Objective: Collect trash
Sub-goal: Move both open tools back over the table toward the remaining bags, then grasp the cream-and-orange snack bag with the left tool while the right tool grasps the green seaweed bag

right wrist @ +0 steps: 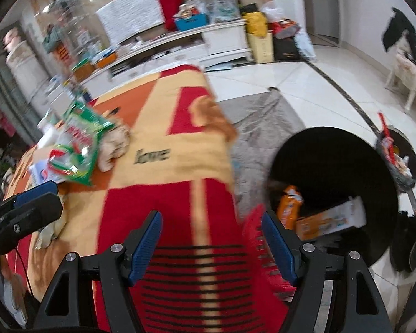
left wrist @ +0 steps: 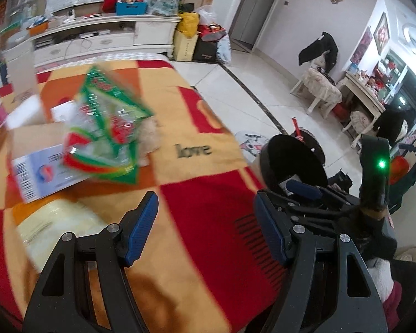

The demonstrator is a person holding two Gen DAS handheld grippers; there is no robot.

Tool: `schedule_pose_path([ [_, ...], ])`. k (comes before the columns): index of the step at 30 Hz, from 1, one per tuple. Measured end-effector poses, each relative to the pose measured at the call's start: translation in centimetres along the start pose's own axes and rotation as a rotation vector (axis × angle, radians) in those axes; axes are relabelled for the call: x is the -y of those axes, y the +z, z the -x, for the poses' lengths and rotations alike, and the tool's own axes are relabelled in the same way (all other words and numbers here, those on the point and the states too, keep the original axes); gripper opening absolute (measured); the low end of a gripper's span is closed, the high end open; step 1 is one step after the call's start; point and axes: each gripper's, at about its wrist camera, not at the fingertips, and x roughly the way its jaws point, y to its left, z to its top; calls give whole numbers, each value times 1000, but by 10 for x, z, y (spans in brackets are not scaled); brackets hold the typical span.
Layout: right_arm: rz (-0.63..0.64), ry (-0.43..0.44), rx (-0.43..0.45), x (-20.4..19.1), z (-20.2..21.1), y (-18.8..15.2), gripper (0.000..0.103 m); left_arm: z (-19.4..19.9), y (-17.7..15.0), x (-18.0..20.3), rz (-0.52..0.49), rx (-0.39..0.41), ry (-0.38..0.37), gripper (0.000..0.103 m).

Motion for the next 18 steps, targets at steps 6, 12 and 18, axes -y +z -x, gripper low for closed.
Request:
schedule_pose_path([
  [6, 50, 63, -34, -43, -16, -1, 72, 36, -18, -57, 65, 23, 69, 71],
  [12, 107, 111, -59, -81, -30, -1, 72, 54, -31, -125, 212, 36, 122, 71],
  [18, 123, 157, -42, -106, -34, 14, 73, 49, -34, -168, 309, 42, 122, 71],
])
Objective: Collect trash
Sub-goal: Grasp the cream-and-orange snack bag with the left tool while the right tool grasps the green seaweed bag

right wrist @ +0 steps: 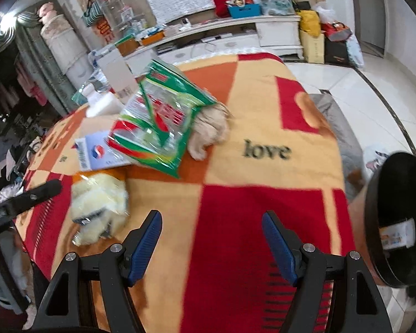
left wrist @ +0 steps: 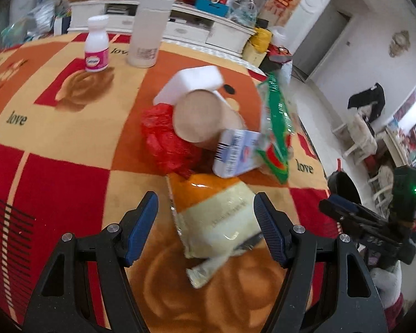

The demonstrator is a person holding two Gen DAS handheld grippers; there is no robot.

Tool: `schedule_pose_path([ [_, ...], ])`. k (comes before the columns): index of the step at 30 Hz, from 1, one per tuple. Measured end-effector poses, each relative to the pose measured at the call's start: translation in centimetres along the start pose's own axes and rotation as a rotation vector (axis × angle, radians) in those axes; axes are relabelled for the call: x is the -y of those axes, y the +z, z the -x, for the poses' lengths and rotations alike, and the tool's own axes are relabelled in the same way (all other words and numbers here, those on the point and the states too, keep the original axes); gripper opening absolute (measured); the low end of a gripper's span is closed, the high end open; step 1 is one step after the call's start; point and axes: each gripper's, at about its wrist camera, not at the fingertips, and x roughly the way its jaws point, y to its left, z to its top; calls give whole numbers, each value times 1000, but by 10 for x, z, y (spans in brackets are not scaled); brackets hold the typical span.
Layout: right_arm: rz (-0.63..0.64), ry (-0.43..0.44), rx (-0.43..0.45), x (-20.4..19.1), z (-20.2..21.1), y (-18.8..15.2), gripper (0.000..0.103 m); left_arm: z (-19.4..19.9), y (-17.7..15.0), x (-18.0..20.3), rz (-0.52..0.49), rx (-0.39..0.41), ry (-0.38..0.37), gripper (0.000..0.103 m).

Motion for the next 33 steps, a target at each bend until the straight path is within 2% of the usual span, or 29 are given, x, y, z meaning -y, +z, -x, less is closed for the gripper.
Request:
schedule_pose_path([
  [3, -19, 31, 25, -9, -4, 16, 81, -11, 1, -7, 29, -18, -23, 71],
  [8, -93, 108, 45, -22, -22, 51, 84, -23, 3, -6, 32, -30, -55, 71],
  [11, -144, 137, 34, -29, -44, 70, 91, -30, 2, -6, 33, -47, -69, 71],
  [16, -191, 145, -22, -40, -84, 82, 92, -37, -3, -1, 17, -70, -90, 71],
  [21, -138, 159, -5, -48, -93, 81, 92, -41, -5, 4, -13, -71, -100, 70],
  [22, -127, 168, -1, -47, -91, 80, 90, -42, -5, 5, -17, -72, -104, 70],
  [23, -117, 185, 0, -46, -90, 79, 82, -42, -6, 6, -19, -73, -105, 70],
  [24, -110, 188, -1, -45, -88, 78, 69, -42, -5, 5, -19, -70, -109, 67],
  [26, -71, 176, -18, -44, -84, 73, 58, -40, -7, 7, -25, -67, -115, 56],
  [28, -47, 185, -26, -43, -80, 67, 55, -37, -8, 9, -36, -67, -105, 41],
  [30, -27, 186, -22, -42, -70, 58, 48, -33, -10, 10, -44, -69, -105, 39],
  [33, -1, 186, -8, -41, -50, 43, 47, -24, -14, 11, -60, -78, -120, 34],
])
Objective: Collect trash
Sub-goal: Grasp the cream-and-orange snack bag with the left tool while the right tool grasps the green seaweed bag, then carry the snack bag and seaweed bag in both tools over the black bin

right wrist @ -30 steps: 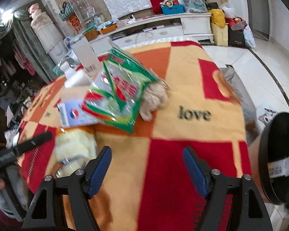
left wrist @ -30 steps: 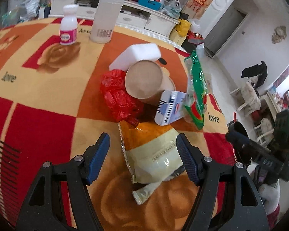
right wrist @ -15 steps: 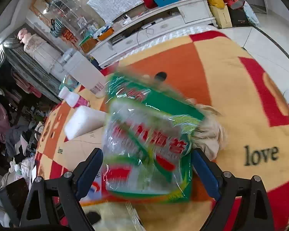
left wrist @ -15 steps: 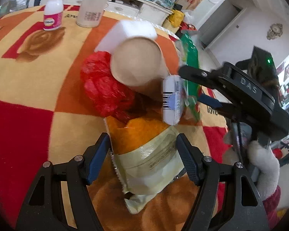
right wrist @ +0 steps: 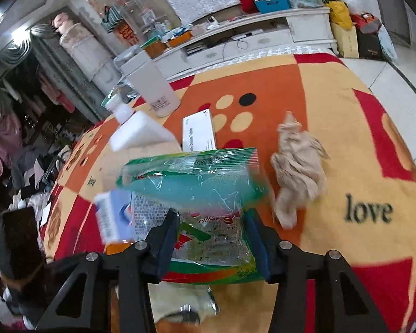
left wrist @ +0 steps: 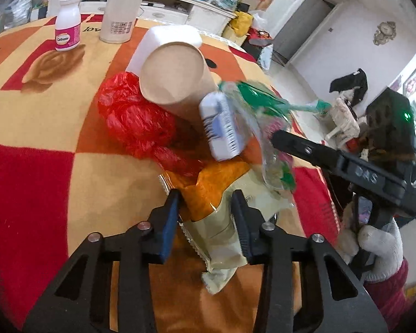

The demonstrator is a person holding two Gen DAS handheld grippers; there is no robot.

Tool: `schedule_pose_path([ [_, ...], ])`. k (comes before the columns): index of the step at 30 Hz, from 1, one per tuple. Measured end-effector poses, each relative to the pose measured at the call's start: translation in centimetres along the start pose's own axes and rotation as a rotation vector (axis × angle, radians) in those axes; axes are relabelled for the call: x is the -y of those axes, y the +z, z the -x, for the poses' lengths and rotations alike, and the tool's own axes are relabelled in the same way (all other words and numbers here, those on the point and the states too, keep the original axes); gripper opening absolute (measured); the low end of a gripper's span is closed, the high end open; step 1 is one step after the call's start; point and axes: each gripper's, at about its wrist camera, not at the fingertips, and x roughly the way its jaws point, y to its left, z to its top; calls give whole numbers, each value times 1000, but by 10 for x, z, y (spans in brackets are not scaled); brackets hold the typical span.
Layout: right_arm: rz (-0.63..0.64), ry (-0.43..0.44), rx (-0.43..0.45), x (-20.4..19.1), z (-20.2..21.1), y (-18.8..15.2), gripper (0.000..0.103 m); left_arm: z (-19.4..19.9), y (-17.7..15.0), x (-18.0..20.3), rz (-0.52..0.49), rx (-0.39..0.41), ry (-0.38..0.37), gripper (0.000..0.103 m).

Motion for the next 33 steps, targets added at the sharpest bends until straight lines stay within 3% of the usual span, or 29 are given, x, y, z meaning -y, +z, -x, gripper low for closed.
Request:
schedule_pose_path([
  [8, 36, -99, 17, 11, 53, -27, 46, 17, -12, 11, -46, -13, 21, 30],
  [11, 34, -148, -60, 22, 55, -35, 46, 19, -17, 12, -36, -29, 23, 30],
  [13, 12, -164, -81, 29, 50, -40, 58, 14, -17, 10, -17, -40, 23, 34],
  [15, -25, -163, -87, 36, 47, -45, 77, 11, -20, 8, 10, -45, 2, 43],
  [18, -47, -163, -74, 39, 45, -50, 83, 9, -23, 11, 20, -39, -10, 55],
  [21, -29, -191, -82, 38, 37, -54, 87, 3, -26, 13, 27, -40, 1, 57],
  [24, 10, -226, -96, 38, 27, -63, 87, 0, -31, 12, 25, -45, 2, 53],
  [25, 30, -239, -70, 37, 29, -66, 83, 3, -32, 13, 17, -38, 8, 41],
  [27, 56, -271, -60, 37, 32, -68, 59, 6, -33, 15, -1, -39, 11, 33],
  [29, 38, -236, -48, 41, 40, -68, 52, 10, -33, 19, -19, -38, 4, 30],
  [33, 24, -229, 12, 47, 64, -62, 49, 22, -32, 34, -50, -25, -27, 26],
])
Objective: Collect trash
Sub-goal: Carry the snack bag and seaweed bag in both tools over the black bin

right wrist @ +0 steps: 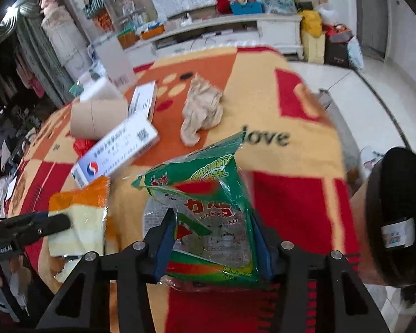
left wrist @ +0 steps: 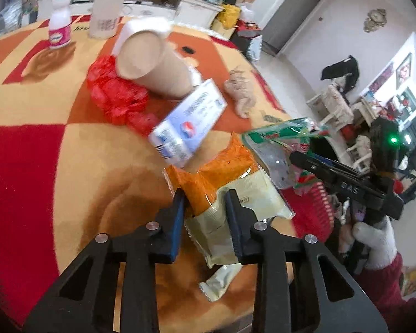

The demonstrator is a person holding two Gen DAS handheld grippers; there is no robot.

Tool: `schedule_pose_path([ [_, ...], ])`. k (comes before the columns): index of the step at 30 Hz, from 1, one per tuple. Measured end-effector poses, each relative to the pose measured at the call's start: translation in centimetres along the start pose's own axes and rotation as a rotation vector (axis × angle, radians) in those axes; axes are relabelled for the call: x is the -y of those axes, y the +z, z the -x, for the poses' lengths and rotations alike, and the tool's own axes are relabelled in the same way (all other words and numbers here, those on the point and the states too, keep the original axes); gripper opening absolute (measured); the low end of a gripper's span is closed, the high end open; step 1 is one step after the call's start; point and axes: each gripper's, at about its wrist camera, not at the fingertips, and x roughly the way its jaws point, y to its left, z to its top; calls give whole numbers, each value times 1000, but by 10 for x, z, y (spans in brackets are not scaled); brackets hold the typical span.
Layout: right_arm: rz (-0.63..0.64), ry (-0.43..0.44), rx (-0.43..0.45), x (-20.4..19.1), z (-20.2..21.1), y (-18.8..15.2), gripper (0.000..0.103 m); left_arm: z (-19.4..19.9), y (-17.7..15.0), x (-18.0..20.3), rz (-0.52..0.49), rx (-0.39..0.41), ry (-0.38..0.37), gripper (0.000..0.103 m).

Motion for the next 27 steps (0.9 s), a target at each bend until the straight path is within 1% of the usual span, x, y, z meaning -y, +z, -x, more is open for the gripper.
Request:
schedule_pose_path([
  [4, -11, -4, 35, 8, 16, 2, 49, 9, 6, 24, -48, 19, -26, 26],
  [7, -29, -7, 56, 15, 25, 3, 49, 6, 11, 37, -74, 26, -27, 26],
  [12, -74, -19, 80, 34, 36, 5, 49, -10, 22, 55, -94, 23, -32, 25],
  [19, -128, -45, 88, 63, 44, 3, 49, -34, 38, 78, -123, 9, -50, 25],
  [27, -180, -63, 98, 93, 51, -1, 49, -51, 48, 99, -148, -1, -64, 24],
])
